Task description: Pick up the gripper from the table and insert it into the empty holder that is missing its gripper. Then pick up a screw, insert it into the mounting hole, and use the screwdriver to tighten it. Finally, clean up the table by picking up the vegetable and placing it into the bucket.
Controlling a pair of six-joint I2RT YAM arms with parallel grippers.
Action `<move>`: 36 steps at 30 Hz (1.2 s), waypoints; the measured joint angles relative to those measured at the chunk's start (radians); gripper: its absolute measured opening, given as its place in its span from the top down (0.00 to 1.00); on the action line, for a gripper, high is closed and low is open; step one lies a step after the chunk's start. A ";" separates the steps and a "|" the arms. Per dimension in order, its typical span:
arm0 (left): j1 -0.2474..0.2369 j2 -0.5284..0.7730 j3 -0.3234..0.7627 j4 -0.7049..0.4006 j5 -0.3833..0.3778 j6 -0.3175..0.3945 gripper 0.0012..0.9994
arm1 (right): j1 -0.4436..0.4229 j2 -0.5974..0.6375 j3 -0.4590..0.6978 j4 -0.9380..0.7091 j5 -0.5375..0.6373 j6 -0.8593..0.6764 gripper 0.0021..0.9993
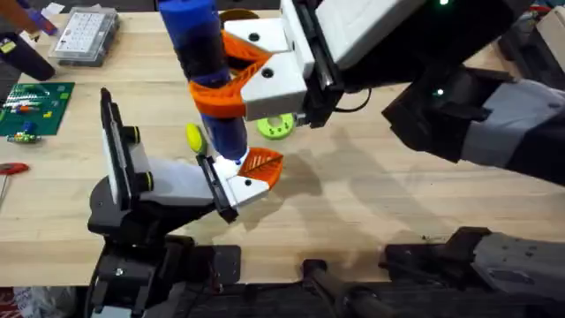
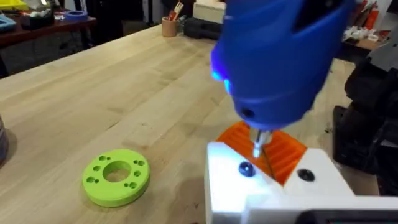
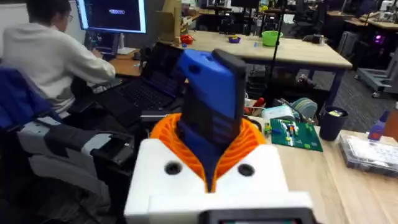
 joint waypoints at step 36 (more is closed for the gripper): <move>0.000 0.000 0.000 0.000 0.000 0.000 1.00 | 0.000 0.023 -0.001 -0.007 0.007 -0.007 0.98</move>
